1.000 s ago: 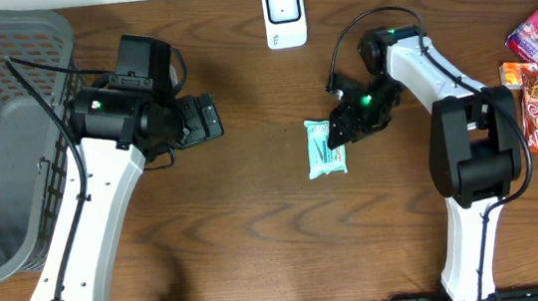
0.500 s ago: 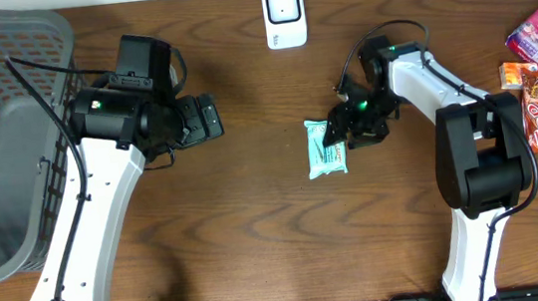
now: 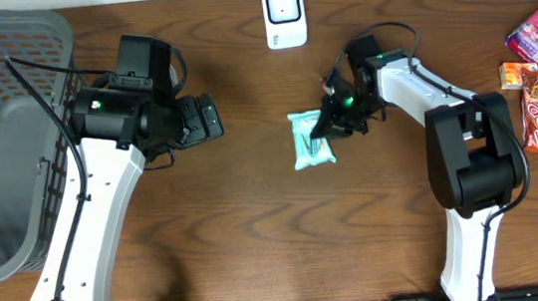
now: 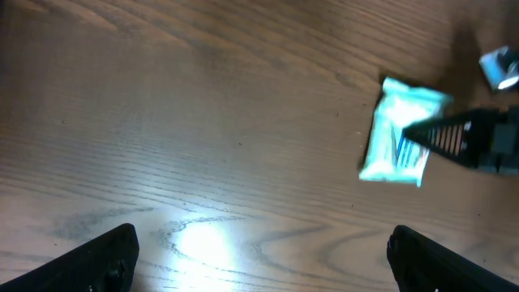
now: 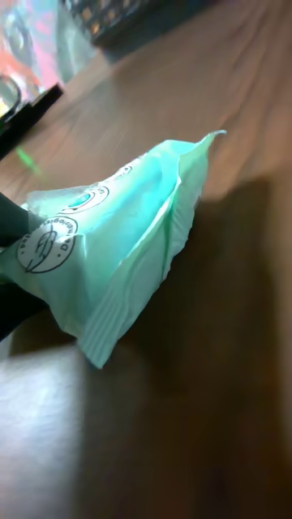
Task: Scan the item barcode
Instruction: 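Hold the wipes pack up in front of the white scanner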
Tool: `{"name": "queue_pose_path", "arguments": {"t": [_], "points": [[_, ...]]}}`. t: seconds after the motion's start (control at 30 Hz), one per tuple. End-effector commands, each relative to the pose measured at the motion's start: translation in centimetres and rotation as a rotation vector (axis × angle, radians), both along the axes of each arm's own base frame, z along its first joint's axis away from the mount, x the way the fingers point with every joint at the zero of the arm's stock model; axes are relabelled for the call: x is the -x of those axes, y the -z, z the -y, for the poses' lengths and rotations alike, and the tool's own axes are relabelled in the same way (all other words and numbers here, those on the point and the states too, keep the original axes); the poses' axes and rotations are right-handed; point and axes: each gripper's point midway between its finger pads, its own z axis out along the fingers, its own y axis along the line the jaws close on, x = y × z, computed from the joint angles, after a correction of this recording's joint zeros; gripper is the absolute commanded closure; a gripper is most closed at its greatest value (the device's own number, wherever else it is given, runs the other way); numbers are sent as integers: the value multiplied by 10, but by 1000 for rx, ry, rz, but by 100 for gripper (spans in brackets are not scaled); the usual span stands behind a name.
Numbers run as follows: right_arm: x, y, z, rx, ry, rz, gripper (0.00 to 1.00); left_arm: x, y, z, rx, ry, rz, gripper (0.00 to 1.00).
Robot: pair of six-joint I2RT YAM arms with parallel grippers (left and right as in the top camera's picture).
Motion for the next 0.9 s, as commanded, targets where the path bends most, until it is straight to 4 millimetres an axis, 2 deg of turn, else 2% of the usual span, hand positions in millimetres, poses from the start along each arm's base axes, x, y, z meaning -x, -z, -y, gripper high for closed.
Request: {"name": "queue_pose_path", "arguments": {"t": [0.0, 0.03, 0.1, 0.23, 0.3, 0.4, 0.47, 0.7, 0.87], "points": [[-57, -44, -6, -129, 82, 119, 99, -1, -1, -2, -9, -3, 4, 2], [-89, -67, -7, -163, 147, 202, 99, -1, -1, -2, -9, -3, 4, 2], [-123, -92, -8, -209, 211, 314, 99, -1, -1, -2, -9, -3, 4, 2], [-178, -129, -3, -265, 399, 473, 99, -1, -1, -2, -9, -3, 4, 2], [-200, -135, 8, -233, 548, 509, 99, -1, -1, -2, -9, -3, 4, 2], [-216, -138, 15, -188, 697, 542, 99, -1, -1, -2, -9, -3, 4, 2], [-225, -143, 8, -156, 746, 614, 99, -1, -1, -2, -9, -3, 4, 2], [-233, -159, -4, -177, 803, 692, 99, -1, -1, -2, -9, -3, 4, 2], [-234, -158, -4, -195, 837, 669, 99, -1, -1, -2, -9, -3, 4, 2]]}}
